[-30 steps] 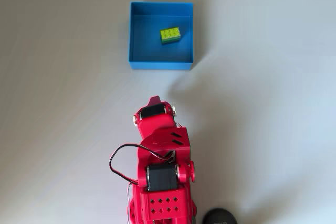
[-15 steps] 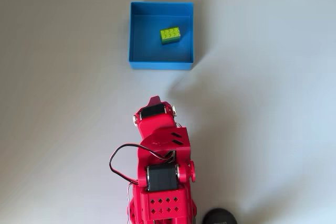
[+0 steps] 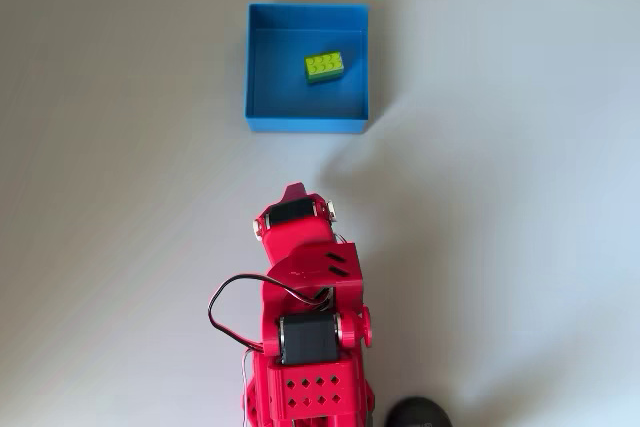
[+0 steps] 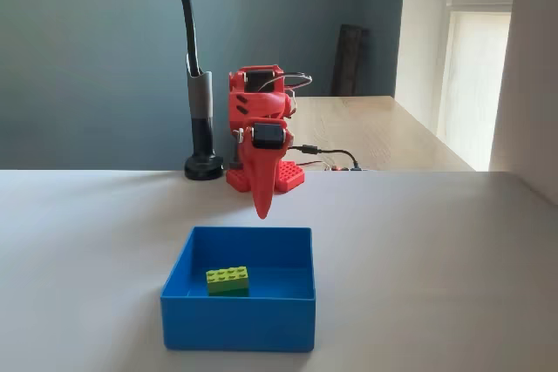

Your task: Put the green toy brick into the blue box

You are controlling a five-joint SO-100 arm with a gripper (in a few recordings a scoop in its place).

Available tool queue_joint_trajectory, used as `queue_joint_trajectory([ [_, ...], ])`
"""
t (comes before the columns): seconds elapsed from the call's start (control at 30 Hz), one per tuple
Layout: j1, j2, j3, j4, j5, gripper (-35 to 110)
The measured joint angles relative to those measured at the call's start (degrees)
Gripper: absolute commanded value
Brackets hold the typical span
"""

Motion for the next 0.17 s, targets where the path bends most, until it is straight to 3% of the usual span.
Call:
queue_joint_trajectory([
  [0.17, 0.0, 0.0, 0.0, 0.0, 0.0, 0],
])
